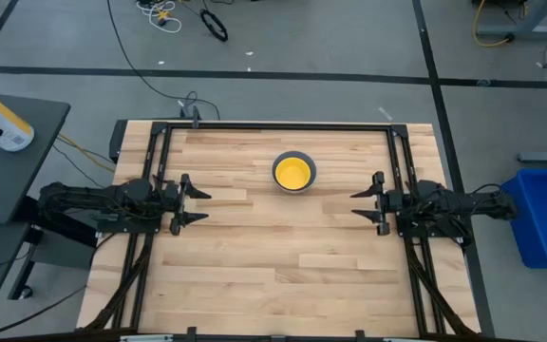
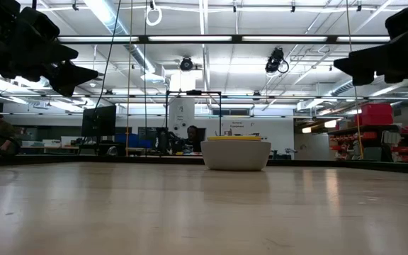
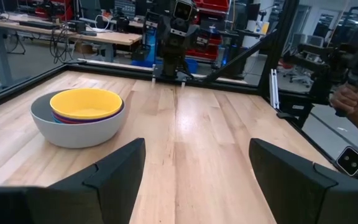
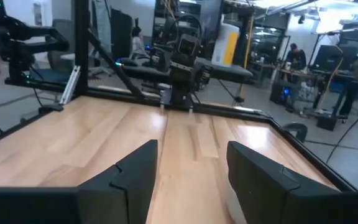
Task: Nest bowls inside each other
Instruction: Return to home position
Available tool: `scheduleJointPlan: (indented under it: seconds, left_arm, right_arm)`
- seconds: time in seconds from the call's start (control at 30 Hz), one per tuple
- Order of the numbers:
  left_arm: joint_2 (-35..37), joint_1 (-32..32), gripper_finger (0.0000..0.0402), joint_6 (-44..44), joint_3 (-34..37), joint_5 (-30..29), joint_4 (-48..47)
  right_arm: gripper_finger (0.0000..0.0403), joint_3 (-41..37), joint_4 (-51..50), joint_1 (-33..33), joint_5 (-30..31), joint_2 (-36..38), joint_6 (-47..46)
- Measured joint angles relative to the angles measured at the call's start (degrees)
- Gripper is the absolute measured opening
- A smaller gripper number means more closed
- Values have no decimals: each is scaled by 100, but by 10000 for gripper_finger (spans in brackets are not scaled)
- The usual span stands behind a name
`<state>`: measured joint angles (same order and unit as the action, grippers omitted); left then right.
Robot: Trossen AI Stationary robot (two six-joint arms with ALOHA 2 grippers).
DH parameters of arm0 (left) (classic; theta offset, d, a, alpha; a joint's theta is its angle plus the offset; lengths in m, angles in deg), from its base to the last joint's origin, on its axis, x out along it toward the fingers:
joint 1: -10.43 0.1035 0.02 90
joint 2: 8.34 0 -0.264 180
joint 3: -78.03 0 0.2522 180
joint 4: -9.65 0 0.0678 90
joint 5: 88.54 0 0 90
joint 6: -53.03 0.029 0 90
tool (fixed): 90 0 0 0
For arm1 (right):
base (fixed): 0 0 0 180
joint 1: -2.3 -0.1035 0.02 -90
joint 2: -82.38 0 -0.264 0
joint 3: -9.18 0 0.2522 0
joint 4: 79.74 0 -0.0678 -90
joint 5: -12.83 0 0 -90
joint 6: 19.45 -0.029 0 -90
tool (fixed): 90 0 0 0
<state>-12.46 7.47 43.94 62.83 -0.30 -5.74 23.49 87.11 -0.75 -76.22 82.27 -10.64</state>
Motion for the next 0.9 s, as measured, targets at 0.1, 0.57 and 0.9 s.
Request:
scheduleJointPlan:
  seconds: [0.1,0.57,0.9]
  left_arm:
    - [0,0,294,-67,0,-4,1]
    - [0,0,294,-75,0,-9,4]
    - [0,1,294,-68,0,-11,7]
  right_arm:
    - [209,0,4,-4,-148,8,21]
    - [225,0,0,-2,-83,-25,121]
    - [208,0,6,-2,-135,-64,231]
